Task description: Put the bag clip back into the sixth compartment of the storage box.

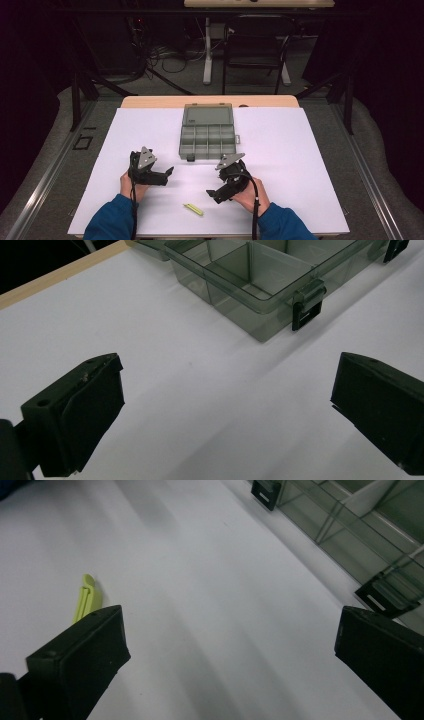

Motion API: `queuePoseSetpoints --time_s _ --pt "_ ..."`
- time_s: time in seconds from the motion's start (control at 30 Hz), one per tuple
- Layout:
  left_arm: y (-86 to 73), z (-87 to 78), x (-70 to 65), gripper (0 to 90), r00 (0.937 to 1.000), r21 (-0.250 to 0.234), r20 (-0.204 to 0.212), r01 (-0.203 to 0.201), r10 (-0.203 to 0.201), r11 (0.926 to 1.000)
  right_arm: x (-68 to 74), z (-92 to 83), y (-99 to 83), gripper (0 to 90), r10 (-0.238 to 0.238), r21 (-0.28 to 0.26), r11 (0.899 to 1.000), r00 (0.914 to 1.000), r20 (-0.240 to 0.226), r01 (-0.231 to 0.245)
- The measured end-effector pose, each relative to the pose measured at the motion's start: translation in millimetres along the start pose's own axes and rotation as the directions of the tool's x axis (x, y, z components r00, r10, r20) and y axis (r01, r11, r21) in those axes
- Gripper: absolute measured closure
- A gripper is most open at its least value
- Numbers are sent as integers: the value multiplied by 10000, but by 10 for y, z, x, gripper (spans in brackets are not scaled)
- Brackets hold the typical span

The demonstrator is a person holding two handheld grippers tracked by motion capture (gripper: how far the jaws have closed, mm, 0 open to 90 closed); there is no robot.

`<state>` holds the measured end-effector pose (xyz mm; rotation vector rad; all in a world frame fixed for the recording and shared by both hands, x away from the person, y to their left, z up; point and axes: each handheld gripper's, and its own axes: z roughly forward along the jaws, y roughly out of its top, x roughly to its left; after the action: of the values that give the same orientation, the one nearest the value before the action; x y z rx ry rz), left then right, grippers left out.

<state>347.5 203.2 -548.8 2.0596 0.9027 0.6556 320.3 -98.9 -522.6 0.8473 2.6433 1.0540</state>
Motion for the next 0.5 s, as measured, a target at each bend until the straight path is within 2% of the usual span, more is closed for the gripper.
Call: queuePoseSetpoints --time_s 0.5 --pt "3 -7 2 0 10000 -75 -33 23 -23 10000 423 194 133 0 -714 673 9948 9949 -709 762"
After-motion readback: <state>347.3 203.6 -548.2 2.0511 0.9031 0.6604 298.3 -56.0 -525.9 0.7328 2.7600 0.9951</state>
